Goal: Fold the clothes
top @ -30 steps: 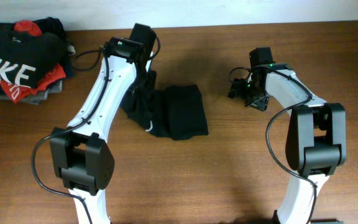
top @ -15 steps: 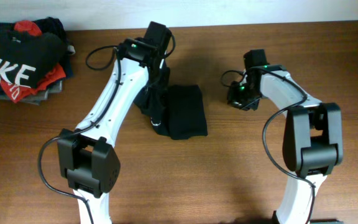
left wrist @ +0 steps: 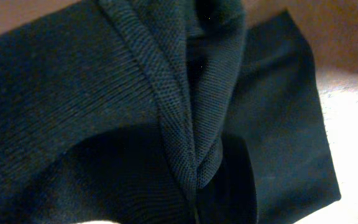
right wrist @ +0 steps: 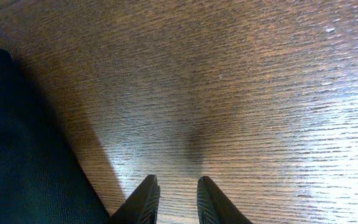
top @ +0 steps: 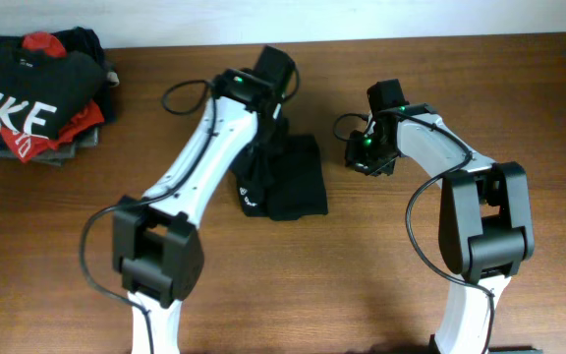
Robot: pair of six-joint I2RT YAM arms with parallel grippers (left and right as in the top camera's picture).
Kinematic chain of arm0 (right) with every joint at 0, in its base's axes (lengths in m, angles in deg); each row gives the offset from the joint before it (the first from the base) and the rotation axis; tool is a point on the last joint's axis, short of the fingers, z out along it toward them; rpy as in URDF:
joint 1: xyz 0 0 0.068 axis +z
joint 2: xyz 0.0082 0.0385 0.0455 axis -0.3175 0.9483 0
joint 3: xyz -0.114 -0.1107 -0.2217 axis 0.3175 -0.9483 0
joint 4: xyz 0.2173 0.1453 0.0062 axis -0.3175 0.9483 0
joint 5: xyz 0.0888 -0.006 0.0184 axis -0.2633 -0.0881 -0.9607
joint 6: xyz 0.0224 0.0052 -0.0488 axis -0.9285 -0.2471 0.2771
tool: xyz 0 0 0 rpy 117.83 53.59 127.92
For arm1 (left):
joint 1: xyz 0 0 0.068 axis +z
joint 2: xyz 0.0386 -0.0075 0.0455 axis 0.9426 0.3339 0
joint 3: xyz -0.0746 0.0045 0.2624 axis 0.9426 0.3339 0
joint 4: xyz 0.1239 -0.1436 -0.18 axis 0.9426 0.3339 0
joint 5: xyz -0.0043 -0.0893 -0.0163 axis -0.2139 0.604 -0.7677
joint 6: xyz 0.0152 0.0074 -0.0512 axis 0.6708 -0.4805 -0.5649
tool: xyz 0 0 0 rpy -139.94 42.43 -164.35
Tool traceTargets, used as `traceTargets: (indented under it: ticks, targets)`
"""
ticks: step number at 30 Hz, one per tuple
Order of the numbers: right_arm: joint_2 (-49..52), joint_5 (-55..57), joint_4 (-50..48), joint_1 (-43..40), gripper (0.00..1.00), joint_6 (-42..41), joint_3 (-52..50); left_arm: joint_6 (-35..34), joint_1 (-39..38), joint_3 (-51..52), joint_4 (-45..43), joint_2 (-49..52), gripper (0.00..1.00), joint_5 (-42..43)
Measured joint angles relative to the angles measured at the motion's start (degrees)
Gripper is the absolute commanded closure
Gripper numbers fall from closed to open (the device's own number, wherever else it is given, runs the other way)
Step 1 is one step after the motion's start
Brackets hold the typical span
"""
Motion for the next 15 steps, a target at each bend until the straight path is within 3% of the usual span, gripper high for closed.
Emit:
traceTargets:
  ticks: [10,13,15]
  targets:
    - [0.5,-0.2,-0.7,0.0,0.74,-0.8,0.0,0.0,-3.4,0.0,-1.6,2.6,0.99,0.3]
    - [0.7,-0.2,-0.7,0.0,0.74,-1.1,0.0,0.0,-3.7,0.0,-1.9,2.7,0.91,0.3]
    - [0.7,-0.2,-0.7,0.0,0.74,-1.2,0.0,0.0,-3.7,0.0,-2.2,2.7,0.69,0.3]
